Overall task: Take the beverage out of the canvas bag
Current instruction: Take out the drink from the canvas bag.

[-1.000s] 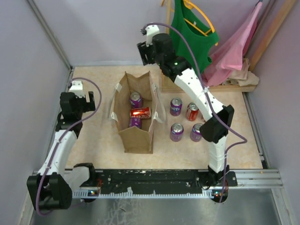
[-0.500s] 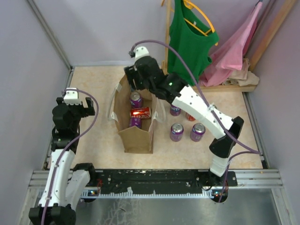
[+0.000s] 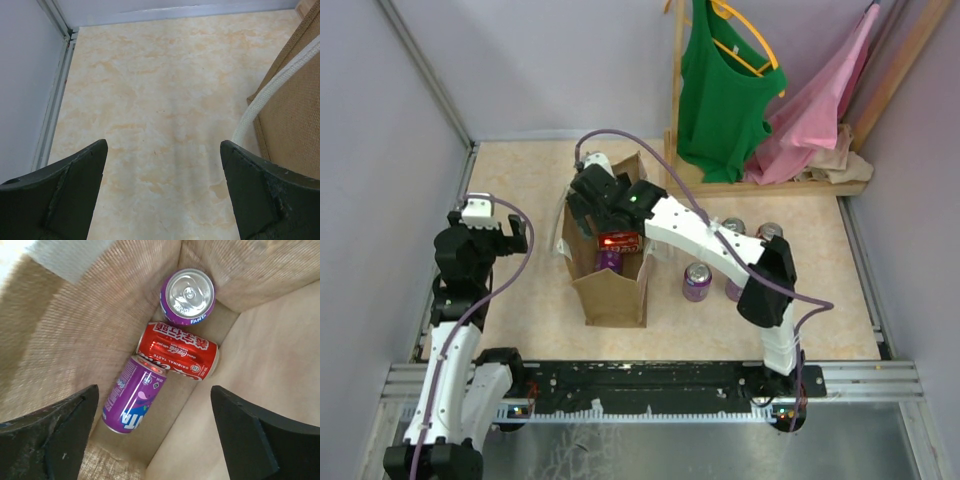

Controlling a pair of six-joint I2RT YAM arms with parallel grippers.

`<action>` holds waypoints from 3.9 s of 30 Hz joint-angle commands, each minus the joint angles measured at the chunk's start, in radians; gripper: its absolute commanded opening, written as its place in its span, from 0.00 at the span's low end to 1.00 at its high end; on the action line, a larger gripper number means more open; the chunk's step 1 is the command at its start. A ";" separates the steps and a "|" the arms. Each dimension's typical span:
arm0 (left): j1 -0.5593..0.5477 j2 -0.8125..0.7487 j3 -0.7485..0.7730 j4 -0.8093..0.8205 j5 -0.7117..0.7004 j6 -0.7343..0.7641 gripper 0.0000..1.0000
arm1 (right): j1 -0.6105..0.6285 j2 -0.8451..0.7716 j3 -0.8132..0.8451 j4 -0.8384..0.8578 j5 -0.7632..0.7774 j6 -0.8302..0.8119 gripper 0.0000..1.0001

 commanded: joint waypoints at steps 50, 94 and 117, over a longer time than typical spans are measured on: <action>-0.002 0.166 -0.050 0.194 0.103 0.042 1.00 | -0.112 0.361 0.129 0.059 0.026 0.114 0.85; -0.010 0.129 -0.079 0.206 0.118 0.014 1.00 | -0.113 0.343 -0.056 0.110 0.158 0.172 0.00; -0.022 0.105 -0.101 0.227 0.112 0.003 1.00 | -0.089 0.056 0.117 0.102 0.209 0.031 0.00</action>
